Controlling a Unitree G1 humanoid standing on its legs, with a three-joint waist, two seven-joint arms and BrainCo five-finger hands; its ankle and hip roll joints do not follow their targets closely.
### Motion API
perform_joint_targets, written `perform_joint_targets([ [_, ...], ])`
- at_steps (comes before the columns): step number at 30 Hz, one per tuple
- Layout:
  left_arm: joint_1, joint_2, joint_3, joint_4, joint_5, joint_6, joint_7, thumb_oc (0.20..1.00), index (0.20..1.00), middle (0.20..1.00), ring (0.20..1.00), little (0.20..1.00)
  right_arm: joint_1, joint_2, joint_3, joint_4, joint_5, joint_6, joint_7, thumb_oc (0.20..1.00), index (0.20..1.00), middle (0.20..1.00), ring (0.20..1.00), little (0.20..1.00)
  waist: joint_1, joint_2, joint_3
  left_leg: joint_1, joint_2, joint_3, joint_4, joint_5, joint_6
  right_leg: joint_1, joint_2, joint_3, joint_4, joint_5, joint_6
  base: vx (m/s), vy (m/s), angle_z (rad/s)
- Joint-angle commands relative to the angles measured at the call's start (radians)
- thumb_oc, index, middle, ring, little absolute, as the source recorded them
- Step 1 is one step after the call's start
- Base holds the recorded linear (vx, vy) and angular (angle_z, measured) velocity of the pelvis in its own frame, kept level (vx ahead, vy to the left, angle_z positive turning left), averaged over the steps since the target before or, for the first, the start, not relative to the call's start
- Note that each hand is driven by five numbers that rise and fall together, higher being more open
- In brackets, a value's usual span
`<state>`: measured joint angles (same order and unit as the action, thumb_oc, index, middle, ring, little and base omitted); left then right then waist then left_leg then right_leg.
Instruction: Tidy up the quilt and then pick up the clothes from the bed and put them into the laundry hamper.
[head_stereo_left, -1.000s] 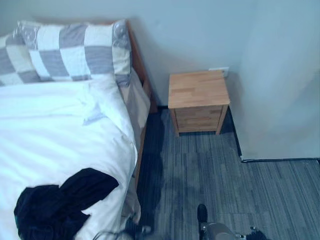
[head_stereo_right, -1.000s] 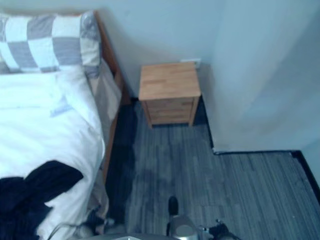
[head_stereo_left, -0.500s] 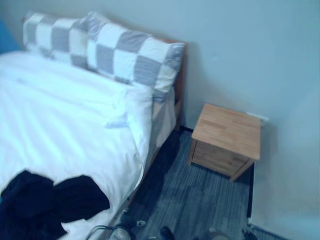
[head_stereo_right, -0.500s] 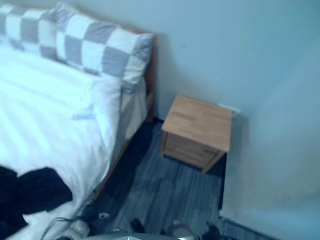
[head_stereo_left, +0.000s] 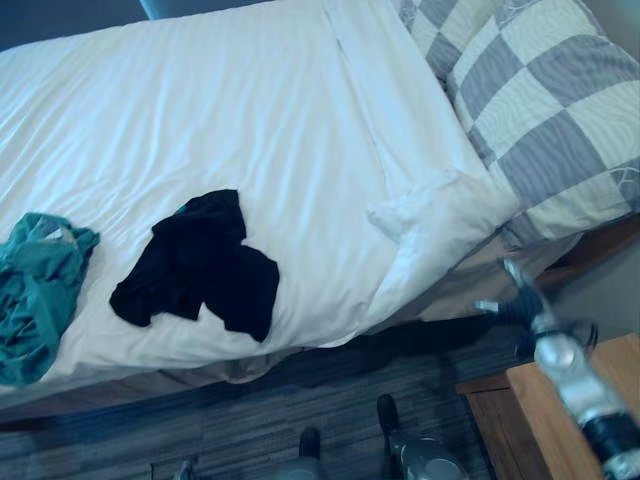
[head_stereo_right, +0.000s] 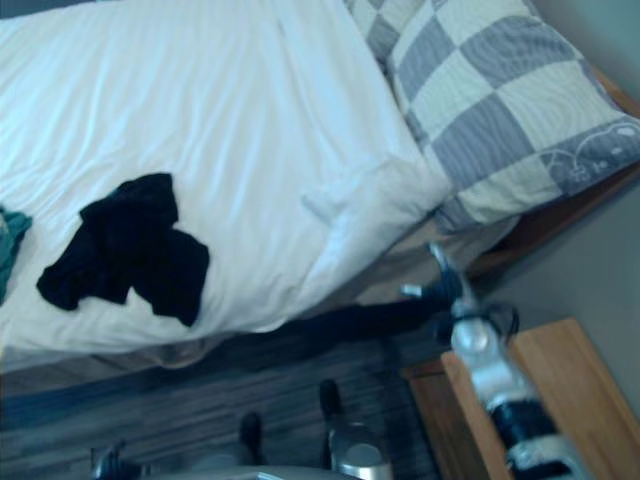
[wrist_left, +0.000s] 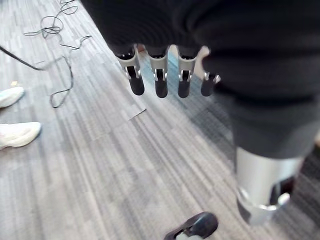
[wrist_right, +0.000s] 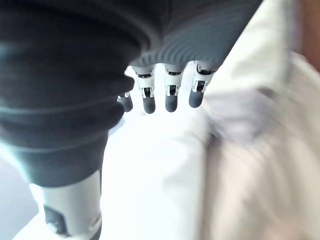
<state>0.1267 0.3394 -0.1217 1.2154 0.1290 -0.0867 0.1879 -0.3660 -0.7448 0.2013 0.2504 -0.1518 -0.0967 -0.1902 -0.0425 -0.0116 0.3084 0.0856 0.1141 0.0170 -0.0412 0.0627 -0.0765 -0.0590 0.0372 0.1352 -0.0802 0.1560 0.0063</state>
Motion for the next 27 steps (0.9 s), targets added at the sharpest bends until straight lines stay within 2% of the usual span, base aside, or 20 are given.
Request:
perform_joint_targets([
  [1,-0.124,0.055,-0.049,-0.030,-0.042,-0.027,0.015,1.000,1.000,1.000,1.000,1.000,-0.121,-0.055,0.036,0.039,-0.008,-0.026,-0.049,1.000,1.000,1.000,1.000,1.000,0.006,-0.052,0.030,-0.099,-0.010,0.016,0.097,-0.096,-0.021,-0.065,-0.143,-0.025,0.036,-0.094,0.135,-0.13,-0.219,0.40],
  [2,-0.136,0.055,-0.071,-0.039,-0.047,-0.030,0.011,1.000,1.000,1.000,1.000,1.000,-0.180,-0.086,0.053,0.060,-0.002,-0.022,-0.063,1.000,1.000,1.000,1.000,1.000,-0.007,-0.044,0.052,-0.125,0.010,0.083,0.114,-0.085,-0.024,-0.067,-0.153,-0.064,0.046,-0.107,0.129,-0.09,-0.144,0.50],
  [3,-0.137,0.055,-0.070,-0.039,-0.047,-0.030,0.011,1.000,1.000,1.000,1.000,1.000,-0.183,-0.086,0.054,0.061,-0.001,-0.023,-0.063,1.000,1.000,1.000,1.000,1.000,-0.008,-0.045,0.050,-0.129,0.010,0.083,0.113,-0.082,-0.024,-0.071,-0.154,-0.064,0.046,-0.105,0.129,-0.07,-0.126,1.43],
  [4,-0.147,0.059,-0.090,-0.046,-0.046,-0.033,0.007,1.000,1.000,1.000,1.000,1.000,-0.231,-0.115,0.068,0.081,0.003,-0.017,-0.071,1.000,1.000,1.000,1.000,1.000,-0.020,-0.037,0.062,-0.144,0.029,0.164,0.110,-0.062,-0.029,-0.081,-0.160,-0.094,0.055,-0.114,0.125,-0.04,-0.092,1.46],
  [5,-0.163,0.083,-0.131,-0.069,-0.035,-0.041,-0.002,1.000,1.000,1.000,1.000,1.000,-0.324,-0.173,0.091,0.132,0.009,-0.001,-0.096,1.000,1.000,1.000,1.000,1.000,-0.047,-0.014,0.083,-0.154,0.068,0.323,0.088,-0.035,-0.048,-0.099,-0.169,-0.158,0.069,-0.137,0.130,-0.10,-0.121,1.59],
  [6,-0.166,0.080,-0.127,-0.070,-0.036,-0.041,-0.002,1.000,1.000,1.000,1.000,1.000,-0.338,-0.175,0.101,0.139,0.011,-0.003,-0.098,1.000,1.000,1.000,1.000,1.000,-0.048,-0.013,0.088,-0.163,0.072,0.334,0.087,-0.014,-0.043,-0.113,-0.165,-0.158,0.075,-0.124,0.123,-0.14,-0.075,1.22],
  [7,-0.183,0.098,-0.145,-0.089,-0.046,-0.047,-0.005,1.000,1.000,1.000,1.000,1.000,-0.470,-0.205,0.147,0.213,0.038,0.006,-0.111,1.000,1.000,1.000,1.000,1.000,-0.054,0.004,0.103,-0.186,0.079,0.361,0.059,0.019,-0.053,-0.161,-0.157,-0.172,0.102,-0.124,0.123,-0.13,-0.067,1.18],
  [9,-0.202,0.106,-0.168,-0.095,-0.051,-0.055,-0.012,1.000,1.000,1.000,1.000,1.000,-0.573,-0.201,0.189,0.333,0.080,0.003,-0.120,1.000,1.000,1.000,1.000,1.000,-0.057,0.026,0.106,-0.214,0.078,0.365,0.030,0.039,-0.054,-0.215,-0.148,-0.182,0.134,-0.129,0.122,-0.05,-0.034,0.25],
  [10,-0.202,0.105,-0.167,-0.095,-0.051,-0.055,-0.012,1.000,1.000,1.000,1.000,1.000,-0.577,-0.201,0.192,0.335,0.080,0.003,-0.120,1.000,1.000,1.000,1.000,1.000,-0.058,0.027,0.105,-0.215,0.078,0.365,0.030,0.040,-0.054,-0.217,-0.148,-0.182,0.135,-0.130,0.122,-0.03,-0.001,-0.40],
  [11,-0.207,0.110,-0.182,-0.109,-0.051,-0.062,-0.016,1.000,1.000,1.000,1.000,1.000,-0.646,-0.198,0.241,0.425,0.099,0.006,-0.120,0.200,0.200,0.200,0.200,0.200,-0.045,0.043,0.116,-0.238,0.078,0.362,0.009,0.060,-0.055,-0.266,-0.145,-0.187,0.174,-0.141,0.118,-0.01,0.004,-0.14],
  [15,-0.232,0.113,-0.195,-0.103,-0.052,-0.060,-0.025,1.000,1.000,1.000,1.000,1.000,-0.674,-0.184,0.290,0.524,0.101,0.017,-0.094,0.200,0.200,0.200,0.200,0.200,-0.041,0.056,0.111,-0.241,0.079,0.355,-0.015,0.073,-0.058,-0.289,-0.136,-0.193,0.200,-0.153,0.115,0.04,0.012,0.11],
  [17,-0.223,0.084,-0.190,-0.092,-0.047,-0.056,-0.020,1.000,1.000,1.000,1.000,1.000,-0.553,-0.159,0.218,0.524,0.120,0.014,-0.105,0.200,0.200,0.200,0.200,0.200,-0.043,0.056,0.104,-0.213,0.078,0.344,-0.030,0.076,-0.060,-0.252,-0.131,-0.197,0.188,-0.158,0.113,0.12,0.037,0.13],
  [18,-0.213,0.066,-0.177,-0.077,-0.043,-0.048,-0.014,1.000,1.000,1.000,1.000,1.000,-0.415,-0.131,0.143,0.465,0.123,0.011,-0.108,0.200,0.200,0.200,0.200,0.200,-0.053,0.052,0.095,-0.189,0.078,0.339,-0.036,0.072,-0.060,-0.221,-0.125,-0.199,0.177,-0.160,0.111,0.09,0.036,0.13],
  [19,-0.213,0.068,-0.179,-0.077,-0.043,-0.048,-0.014,1.000,1.000,1.000,1.000,1.000,-0.410,-0.132,0.139,0.462,0.122,0.012,-0.108,0.200,0.200,0.200,0.200,0.200,-0.051,0.051,0.095,-0.188,0.078,0.339,-0.036,0.072,-0.060,-0.220,-0.125,-0.199,0.176,-0.160,0.111,0.10,0.034,0.19],
  [21,-0.205,0.053,-0.165,-0.066,-0.037,-0.041,-0.009,1.000,1.000,1.000,1.000,1.000,-0.278,-0.101,0.070,0.394,0.117,0.011,-0.113,0.200,0.200,0.200,0.200,0.200,-0.060,0.044,0.087,-0.169,0.079,0.337,-0.039,0.068,-0.061,-0.195,-0.122,-0.199,0.168,-0.161,0.111,0.07,0.015,0.08],
  [22,-0.201,0.043,-0.155,-0.052,-0.029,-0.033,-0.010,1.000,1.000,1.000,1.000,1.000,-0.174,-0.081,0.017,0.339,0.103,0.009,-0.110,0.435,0.435,0.435,0.435,0.435,-0.068,0.038,0.075,-0.152,0.079,0.334,-0.043,0.063,-0.059,-0.172,-0.119,-0.199,0.159,-0.163,0.110,0.10,0.019,-0.12],
  [23,-0.196,0.038,-0.145,-0.044,-0.017,-0.027,-0.010,1.000,1.000,1.000,1.000,1.000,-0.090,-0.068,-0.030,0.302,0.091,0.007,-0.107,1.000,1.000,1.000,1.000,1.000,-0.075,0.035,0.065,-0.135,0.078,0.335,-0.046,0.057,-0.058,-0.152,-0.120,-0.198,0.148,-0.162,0.109,0.22,0.078,-0.17],
  [24,-0.192,0.024,-0.111,-0.021,0.013,-0.011,-0.012,1.000,1.000,1.000,1.000,1.000,0.137,0.003,-0.147,0.279,0.100,0.001,-0.099,1.000,1.000,1.000,1.000,1.000,-0.099,0.025,0.034,-0.091,0.075,0.333,-0.046,0.036,-0.057,-0.092,-0.122,-0.198,0.110,-0.157,0.110,0.16,0.071,-0.02],
  [26,-0.193,0.024,-0.112,-0.021,0.013,-0.011,-0.012,1.000,1.000,1.000,1.000,1.000,0.139,0.004,-0.149,0.277,0.100,0.002,-0.099,1.000,1.000,1.000,1.000,1.000,-0.096,0.025,0.031,-0.094,0.076,0.335,-0.046,0.038,-0.057,-0.096,-0.121,-0.196,0.108,-0.153,0.109,0.10,0.071,0.02],
  [27,-0.185,0.011,-0.083,-0.016,0.017,-0.003,-0.018,1.000,1.000,1.000,1.000,1.000,0.306,0.081,-0.218,0.257,0.107,0.001,-0.080,1.000,1.000,1.000,1.000,1.000,-0.124,0.012,0.002,-0.058,0.072,0.334,-0.046,0.017,-0.055,-0.050,-0.125,-0.188,0.075,-0.145,0.115,0.10,0.086,-0.16],
])
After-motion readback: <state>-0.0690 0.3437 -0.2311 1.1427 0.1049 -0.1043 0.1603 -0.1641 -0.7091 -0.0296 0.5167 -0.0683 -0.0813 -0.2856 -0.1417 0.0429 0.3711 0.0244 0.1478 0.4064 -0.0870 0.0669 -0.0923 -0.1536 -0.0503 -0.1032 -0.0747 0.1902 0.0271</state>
